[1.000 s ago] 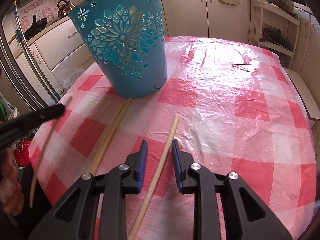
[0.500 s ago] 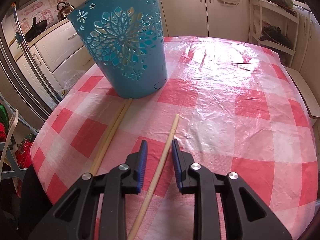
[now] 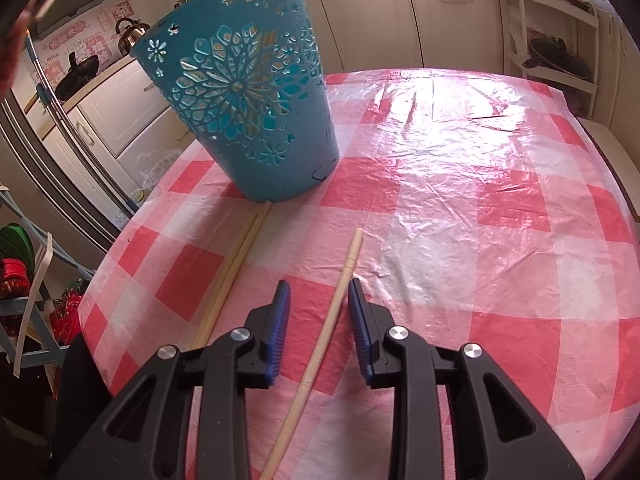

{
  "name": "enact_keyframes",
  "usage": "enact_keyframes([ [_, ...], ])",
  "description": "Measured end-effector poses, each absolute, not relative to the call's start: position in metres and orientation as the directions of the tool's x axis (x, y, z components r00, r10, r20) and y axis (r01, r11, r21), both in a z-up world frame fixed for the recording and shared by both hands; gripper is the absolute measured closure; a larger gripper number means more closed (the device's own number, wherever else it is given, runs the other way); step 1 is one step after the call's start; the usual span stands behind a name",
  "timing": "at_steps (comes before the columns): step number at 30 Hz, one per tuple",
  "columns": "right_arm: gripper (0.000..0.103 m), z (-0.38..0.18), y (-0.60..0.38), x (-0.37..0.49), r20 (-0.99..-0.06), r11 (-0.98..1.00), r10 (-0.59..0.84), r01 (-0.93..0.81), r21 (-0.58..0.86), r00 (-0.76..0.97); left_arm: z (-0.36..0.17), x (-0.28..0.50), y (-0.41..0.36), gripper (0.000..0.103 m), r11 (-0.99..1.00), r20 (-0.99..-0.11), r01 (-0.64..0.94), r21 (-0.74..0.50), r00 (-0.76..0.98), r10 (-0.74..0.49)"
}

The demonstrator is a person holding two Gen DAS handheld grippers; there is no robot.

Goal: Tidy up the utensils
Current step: 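Lift the stick with the left tool over the teal basket and open it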

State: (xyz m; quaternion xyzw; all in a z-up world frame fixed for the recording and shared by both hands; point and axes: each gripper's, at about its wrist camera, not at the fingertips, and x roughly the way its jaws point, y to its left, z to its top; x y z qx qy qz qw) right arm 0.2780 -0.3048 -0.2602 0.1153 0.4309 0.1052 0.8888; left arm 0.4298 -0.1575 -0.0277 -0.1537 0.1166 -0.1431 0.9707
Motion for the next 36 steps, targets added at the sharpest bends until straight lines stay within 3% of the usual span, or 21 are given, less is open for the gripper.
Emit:
enact_keyframes([
  [14, 0.067, -0.259, -0.305, 0.278, -0.736, 0.944, 0.309, -0.102, 0.312, 0.602, -0.083, 0.469, -0.163, 0.098, 0.933, -0.219, 0.154, -0.324, 0.948, -0.232],
  [26, 0.067, -0.259, -0.304, 0.278, -0.736, 0.944, 0.31, -0.101, 0.314, 0.603, -0.113, 0.452, -0.171, 0.097, 0.97, -0.343, 0.168, -0.173, 0.913, -0.219],
  [28, 0.067, -0.259, -0.304, 0.278, -0.736, 0.944, 0.309, -0.101, 0.314, 0.603, -0.116, 0.442, -0.166, 0.09, 0.973, -0.356, 0.163, -0.162, 0.91, -0.212],
  [30, 0.067, -0.259, -0.305, 0.278, -0.736, 0.944, 0.309, -0.102, 0.313, 0.603, -0.116, 0.426, -0.156, 0.064, 0.979, -0.359, 0.136, -0.155, 0.915, -0.184],
  [32, 0.067, -0.258, -0.305, 0.278, -0.734, 0.944, 0.31, -0.102, 0.315, 0.604, -0.116, 0.404, -0.14, 0.046, 0.984, -0.343, 0.094, -0.154, 0.928, -0.143],
  [36, 0.067, -0.258, -0.307, 0.277, -0.731, 0.941, 0.313, -0.096, 0.323, 0.606, -0.125, 0.353, -0.101, 0.022, 0.988, -0.32, 0.007, -0.157, 0.946, -0.057],
])
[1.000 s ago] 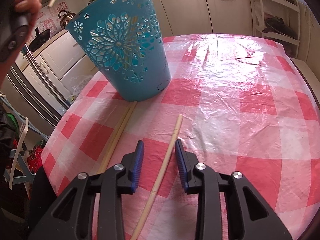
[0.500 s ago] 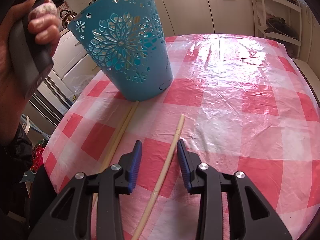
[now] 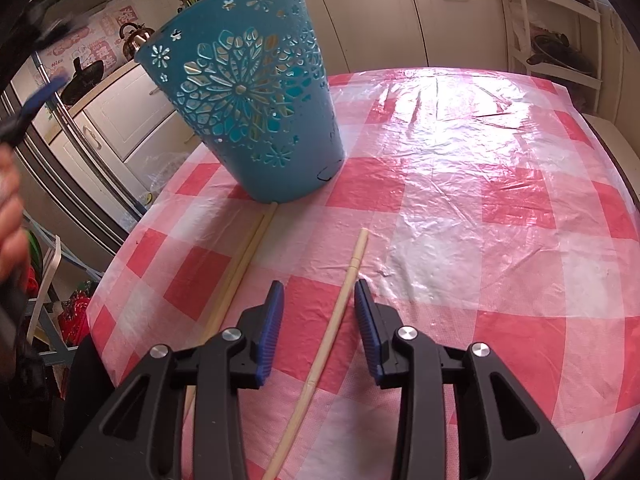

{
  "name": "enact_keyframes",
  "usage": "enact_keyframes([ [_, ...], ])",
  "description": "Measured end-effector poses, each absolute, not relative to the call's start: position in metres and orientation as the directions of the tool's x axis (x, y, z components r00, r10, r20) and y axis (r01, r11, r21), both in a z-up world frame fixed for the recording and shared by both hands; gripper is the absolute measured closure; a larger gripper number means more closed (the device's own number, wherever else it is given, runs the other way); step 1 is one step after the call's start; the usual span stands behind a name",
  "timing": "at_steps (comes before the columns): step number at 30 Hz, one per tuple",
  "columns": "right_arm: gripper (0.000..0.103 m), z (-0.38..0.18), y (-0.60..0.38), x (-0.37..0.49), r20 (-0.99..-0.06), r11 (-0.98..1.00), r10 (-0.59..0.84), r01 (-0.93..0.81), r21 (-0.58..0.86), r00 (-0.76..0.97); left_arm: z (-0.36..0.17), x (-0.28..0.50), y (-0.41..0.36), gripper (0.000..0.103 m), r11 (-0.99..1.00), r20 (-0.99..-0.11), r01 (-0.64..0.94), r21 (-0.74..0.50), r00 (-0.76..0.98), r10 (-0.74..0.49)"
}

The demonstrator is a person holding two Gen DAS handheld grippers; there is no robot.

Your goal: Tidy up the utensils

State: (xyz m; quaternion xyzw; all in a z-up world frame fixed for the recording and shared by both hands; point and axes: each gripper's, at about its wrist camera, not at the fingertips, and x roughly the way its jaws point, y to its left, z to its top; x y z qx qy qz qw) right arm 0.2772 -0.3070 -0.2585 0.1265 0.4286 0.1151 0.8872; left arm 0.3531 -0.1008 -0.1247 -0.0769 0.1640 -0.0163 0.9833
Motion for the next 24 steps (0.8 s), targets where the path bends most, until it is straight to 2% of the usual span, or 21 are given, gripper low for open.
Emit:
enact_keyframes([
  [2, 0.067, -0.258, -0.307, 0.277, -0.732, 0.943, 0.306, -0.09, 0.32, 0.609, -0.143, 0.339, -0.082, 0.017, 0.988, -0.36, -0.031, -0.15, 0.932, -0.026],
  [8, 0.067, -0.257, -0.309, 0.275, -0.739, 0.956, 0.254, -0.045, 0.291, 0.624, -0.208, 0.34, -0.051, 0.017, 0.991, -0.542, -0.088, -0.099, 0.84, 0.02],
  [11, 0.074, -0.257, -0.302, 0.275, -0.756, 0.975, 0.185, -0.02, 0.222, 0.627, -0.228, 0.336, -0.046, 0.017, 0.993, -0.6, -0.092, -0.075, 0.799, 0.028],
  [16, 0.08, -0.257, -0.276, 0.276, -0.778, 1.0, 0.023, -0.01, 0.021, 0.628, -0.238, 0.322, -0.047, 0.016, 0.995, -0.614, -0.066, -0.072, 0.789, 0.009],
  [17, 0.091, -0.257, -0.272, 0.276, -0.777, 1.0, 0.027, -0.028, 0.013, 0.629, -0.24, 0.32, -0.048, 0.016, 0.995, -0.61, -0.065, -0.069, 0.792, 0.01],
  [18, 0.095, -0.257, -0.269, 0.275, -0.777, 0.999, 0.033, -0.045, 0.006, 0.629, -0.243, 0.315, -0.047, 0.016, 0.996, -0.6, -0.068, -0.06, 0.8, 0.019],
  [21, 0.096, -0.256, -0.269, 0.272, -0.779, 0.996, 0.073, -0.079, 0.03, 0.623, -0.251, 0.305, -0.049, 0.014, 0.996, -0.556, -0.086, -0.024, 0.829, 0.058],
  [24, 0.096, -0.257, -0.276, 0.268, -0.784, 0.995, 0.1, -0.072, 0.07, 0.613, -0.261, 0.302, -0.042, 0.014, 0.995, -0.562, -0.09, -0.034, 0.825, 0.056],
])
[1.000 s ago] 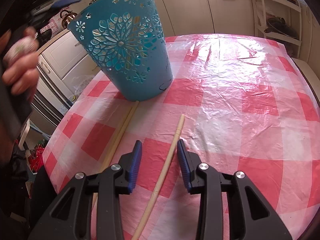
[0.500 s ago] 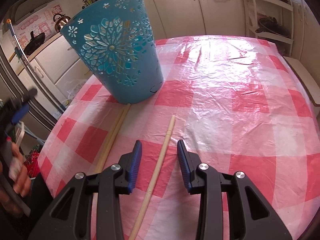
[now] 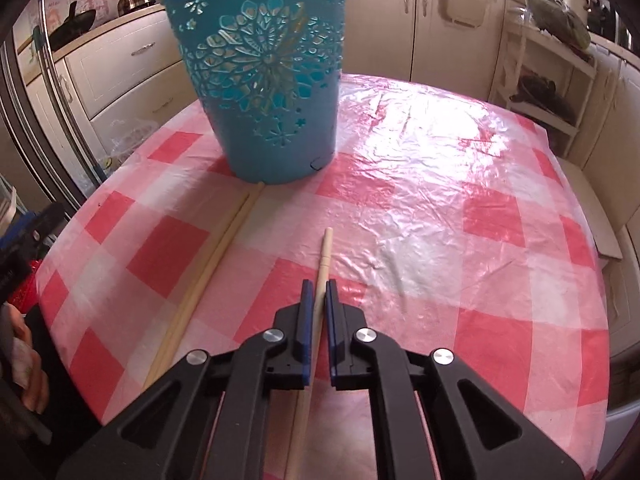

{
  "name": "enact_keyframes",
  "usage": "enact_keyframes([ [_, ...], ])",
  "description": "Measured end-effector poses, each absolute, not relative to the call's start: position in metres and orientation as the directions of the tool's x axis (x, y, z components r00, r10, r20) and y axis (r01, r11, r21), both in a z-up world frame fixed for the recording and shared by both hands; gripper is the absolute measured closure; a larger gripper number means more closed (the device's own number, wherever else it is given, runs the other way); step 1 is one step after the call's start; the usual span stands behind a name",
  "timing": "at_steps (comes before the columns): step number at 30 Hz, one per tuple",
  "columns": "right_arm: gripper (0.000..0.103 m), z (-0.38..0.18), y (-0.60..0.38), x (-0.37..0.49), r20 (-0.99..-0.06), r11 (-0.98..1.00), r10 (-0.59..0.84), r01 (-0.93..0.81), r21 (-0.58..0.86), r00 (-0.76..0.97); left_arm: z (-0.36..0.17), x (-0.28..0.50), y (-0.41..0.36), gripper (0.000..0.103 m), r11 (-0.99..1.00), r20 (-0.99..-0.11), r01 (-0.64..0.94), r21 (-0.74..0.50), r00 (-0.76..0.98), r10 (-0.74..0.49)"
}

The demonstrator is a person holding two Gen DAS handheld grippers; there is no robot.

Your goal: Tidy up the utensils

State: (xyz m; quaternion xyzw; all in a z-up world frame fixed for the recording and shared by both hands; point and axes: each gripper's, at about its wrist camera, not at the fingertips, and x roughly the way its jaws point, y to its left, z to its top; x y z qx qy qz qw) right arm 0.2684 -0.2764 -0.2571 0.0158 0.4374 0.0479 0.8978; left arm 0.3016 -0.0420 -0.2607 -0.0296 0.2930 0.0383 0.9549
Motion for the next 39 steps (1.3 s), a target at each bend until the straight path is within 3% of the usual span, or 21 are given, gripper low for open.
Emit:
enact_keyframes([
  [8, 0.091, -0.255, -0.266, 0.271, -0.809, 0.997, 0.033, -0.072, -0.012, 0.587, -0.265, 0.304, -0.04, 0.013, 0.995, -0.569, -0.08, -0.052, 0.821, 0.036],
  [18, 0.092, -0.255, -0.274, 0.268, -0.816, 0.997, 0.043, -0.071, 0.002, 0.576, -0.267, 0.304, -0.051, 0.013, 0.999, -0.57, -0.041, -0.027, 0.821, 0.018],
  [21, 0.097, -0.256, -0.277, 0.264, -0.806, 0.998, 0.054, -0.05, 0.031, 0.59, -0.269, 0.303, -0.057, 0.013, 1.0, -0.572, -0.02, -0.006, 0.82, 0.013],
  [25, 0.097, -0.243, -0.298, 0.25, -0.743, 0.973, 0.18, -0.004, 0.232, 0.645, -0.271, 0.305, -0.059, 0.013, 1.0, -0.58, -0.015, -0.007, 0.814, 0.008],
  [31, 0.097, -0.225, -0.322, 0.237, -0.657, 0.909, 0.295, 0.008, 0.416, 0.693, -0.275, 0.309, -0.06, 0.013, 1.0, -0.597, -0.016, -0.016, 0.802, 0.003],
  [39, 0.097, -0.162, -0.317, 0.241, -0.481, 0.865, 0.343, -0.07, 0.498, 0.807, -0.279, 0.311, -0.059, 0.013, 1.0, -0.613, -0.016, -0.02, 0.79, 0.0],
])
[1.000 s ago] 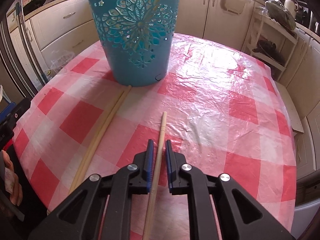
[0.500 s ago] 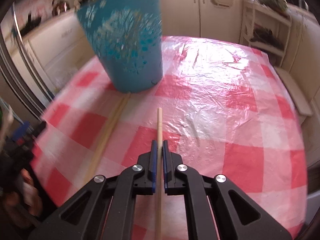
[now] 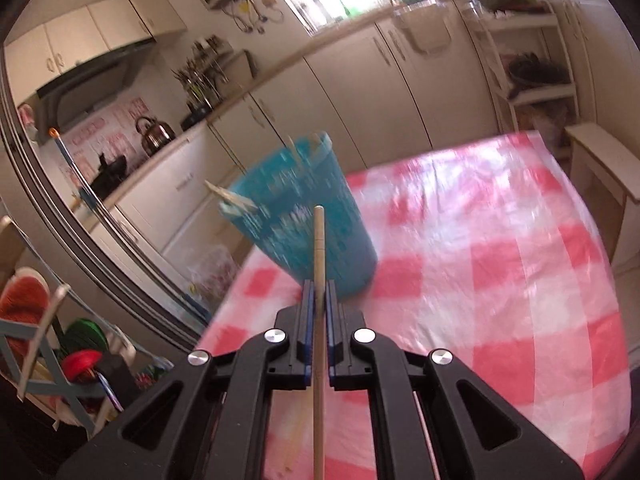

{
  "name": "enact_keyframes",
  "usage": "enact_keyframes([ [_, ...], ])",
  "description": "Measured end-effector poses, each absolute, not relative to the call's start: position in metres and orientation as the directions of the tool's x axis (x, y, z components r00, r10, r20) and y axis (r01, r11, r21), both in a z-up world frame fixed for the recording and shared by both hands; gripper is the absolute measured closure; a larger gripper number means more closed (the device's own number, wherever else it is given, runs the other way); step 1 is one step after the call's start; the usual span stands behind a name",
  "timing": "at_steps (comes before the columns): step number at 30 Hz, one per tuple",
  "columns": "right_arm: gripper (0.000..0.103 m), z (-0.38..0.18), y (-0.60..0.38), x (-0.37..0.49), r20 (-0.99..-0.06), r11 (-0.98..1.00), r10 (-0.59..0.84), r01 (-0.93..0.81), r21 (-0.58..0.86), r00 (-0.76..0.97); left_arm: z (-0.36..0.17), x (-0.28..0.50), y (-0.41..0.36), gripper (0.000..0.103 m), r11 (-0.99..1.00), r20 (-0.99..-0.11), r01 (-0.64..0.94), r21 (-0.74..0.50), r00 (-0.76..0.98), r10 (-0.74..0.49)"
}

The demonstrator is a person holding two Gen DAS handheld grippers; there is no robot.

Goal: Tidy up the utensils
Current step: 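Lift the held stick with the right tool over the teal basket and open it, then lower the right tool to a loose stick and close on it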

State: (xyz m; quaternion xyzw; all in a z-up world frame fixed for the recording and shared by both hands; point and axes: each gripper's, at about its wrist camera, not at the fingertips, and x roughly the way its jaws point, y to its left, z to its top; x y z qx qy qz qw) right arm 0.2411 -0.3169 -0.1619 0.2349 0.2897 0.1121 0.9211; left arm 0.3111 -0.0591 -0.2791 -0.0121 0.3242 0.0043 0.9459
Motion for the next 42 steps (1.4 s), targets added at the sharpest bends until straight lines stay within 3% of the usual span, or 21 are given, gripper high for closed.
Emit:
enact_keyframes([
  [10, 0.097, -0.053, -0.288, 0.308, -0.183, 0.896, 0.215, -0.119, 0.428, 0.959, -0.282, 0.314, -0.059, 0.012, 1.0, -0.619, -0.007, -0.028, 0.785, -0.011],
  [14, 0.097, -0.046, -0.276, 0.344, -0.14, 0.93, 0.115, -0.057, 0.364, 0.983, -0.281, 0.316, -0.057, 0.012, 0.999, -0.619, -0.009, -0.039, 0.785, -0.017],
  [23, 0.097, -0.088, -0.268, 0.383, -0.313, 0.961, 0.11, -0.02, 0.275, 0.943, -0.281, 0.321, -0.052, 0.012, 0.998, -0.626, -0.019, -0.063, 0.78, -0.024],
  [32, 0.096, -0.094, -0.283, 0.342, -0.322, 0.955, 0.129, -0.031, 0.295, 0.938, -0.28, 0.315, -0.055, 0.012, 0.999, -0.614, -0.02, -0.038, 0.789, -0.007],
  [34, 0.092, -0.091, -0.29, 0.319, -0.302, 0.956, 0.123, -0.031, 0.293, 0.945, -0.28, 0.314, -0.056, 0.012, 0.999, -0.612, -0.022, -0.036, 0.791, -0.004],
  [36, 0.075, -0.093, -0.295, 0.298, -0.297, 0.956, 0.11, -0.018, 0.294, 0.949, -0.279, 0.313, -0.056, 0.012, 0.999, -0.609, -0.022, -0.031, 0.793, -0.001],
  [39, 0.073, -0.112, -0.297, 0.267, -0.334, 0.956, 0.101, 0.002, 0.294, 0.937, -0.278, 0.311, -0.058, 0.012, 0.999, -0.603, -0.022, -0.026, 0.798, 0.002],
  [42, 0.073, -0.151, -0.285, 0.252, -0.461, 0.959, 0.127, 0.01, 0.283, 0.878, -0.277, 0.308, -0.059, 0.012, 1.0, -0.598, -0.023, -0.02, 0.802, 0.007],
])
